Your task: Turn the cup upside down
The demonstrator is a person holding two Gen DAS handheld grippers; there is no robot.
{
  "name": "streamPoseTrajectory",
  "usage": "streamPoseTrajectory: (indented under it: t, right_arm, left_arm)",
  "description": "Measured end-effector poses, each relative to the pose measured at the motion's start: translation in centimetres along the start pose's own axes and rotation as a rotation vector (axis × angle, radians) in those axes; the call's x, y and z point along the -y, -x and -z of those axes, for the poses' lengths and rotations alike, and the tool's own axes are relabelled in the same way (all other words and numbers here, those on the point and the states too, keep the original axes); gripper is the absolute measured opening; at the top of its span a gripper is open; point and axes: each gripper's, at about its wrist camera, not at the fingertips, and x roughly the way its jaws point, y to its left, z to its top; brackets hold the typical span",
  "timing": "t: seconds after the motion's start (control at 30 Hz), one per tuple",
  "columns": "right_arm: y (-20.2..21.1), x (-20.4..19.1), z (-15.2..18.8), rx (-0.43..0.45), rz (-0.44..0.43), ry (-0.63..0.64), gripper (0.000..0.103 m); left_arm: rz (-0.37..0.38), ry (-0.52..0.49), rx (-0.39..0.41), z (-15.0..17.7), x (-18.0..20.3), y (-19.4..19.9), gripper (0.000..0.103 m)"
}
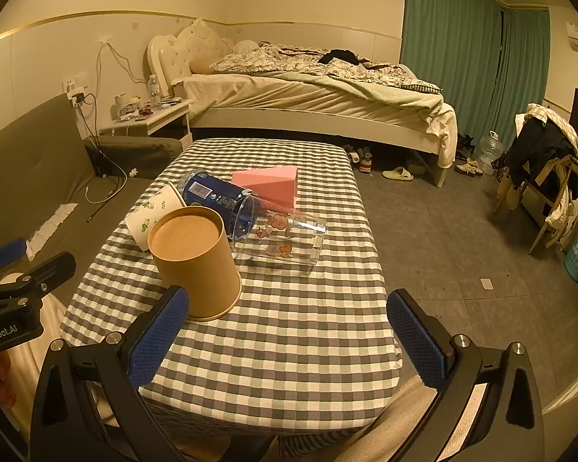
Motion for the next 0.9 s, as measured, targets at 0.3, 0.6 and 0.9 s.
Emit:
streamPoseTrajectory:
  t: [0.3,0.6,0.9]
  right_arm:
    - [-0.11,-0.06,0.07,-0.008,0.004,0.002,0.103]
    - [-0.43,-0.22,0.12,-0.015,0.003,0.004,0.103]
    - [-0.54,-0.28,0.19,-0.018,0.002,0.006,0.103]
  left_arm:
    - [-0.001,0.0,0.0,0.02,0.01,-0.01,0.103]
    - [-0.002,0.001,0.001,0.09,0.01,-0.01,0.103]
    - [-0.002,0.0,0.001,0.1,0.02,-0.01,0.103]
